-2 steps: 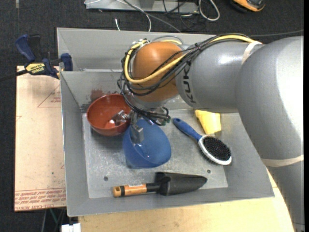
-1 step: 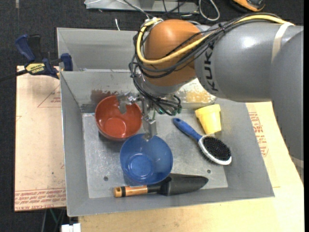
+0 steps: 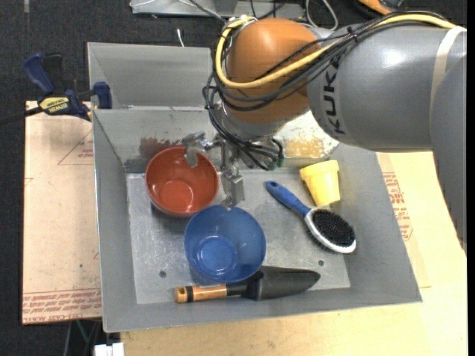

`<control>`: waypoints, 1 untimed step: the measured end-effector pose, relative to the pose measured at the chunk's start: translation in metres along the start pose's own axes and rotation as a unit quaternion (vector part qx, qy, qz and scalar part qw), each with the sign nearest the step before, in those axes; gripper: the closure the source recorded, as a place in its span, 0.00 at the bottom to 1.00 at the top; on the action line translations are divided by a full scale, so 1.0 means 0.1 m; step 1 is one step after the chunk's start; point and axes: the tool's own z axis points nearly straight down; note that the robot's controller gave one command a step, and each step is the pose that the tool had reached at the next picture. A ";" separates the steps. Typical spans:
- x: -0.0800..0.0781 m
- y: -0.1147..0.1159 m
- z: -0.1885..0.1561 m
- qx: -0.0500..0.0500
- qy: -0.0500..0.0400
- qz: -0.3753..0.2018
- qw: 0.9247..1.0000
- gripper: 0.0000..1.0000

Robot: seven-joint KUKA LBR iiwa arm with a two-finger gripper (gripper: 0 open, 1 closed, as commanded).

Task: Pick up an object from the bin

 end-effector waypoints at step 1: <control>0.21 0.22 0.72 -0.001 -0.001 -0.033 0.999 1.00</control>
Offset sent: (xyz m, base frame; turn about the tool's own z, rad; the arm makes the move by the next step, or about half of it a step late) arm 0.0000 0.0000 0.0000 0.0000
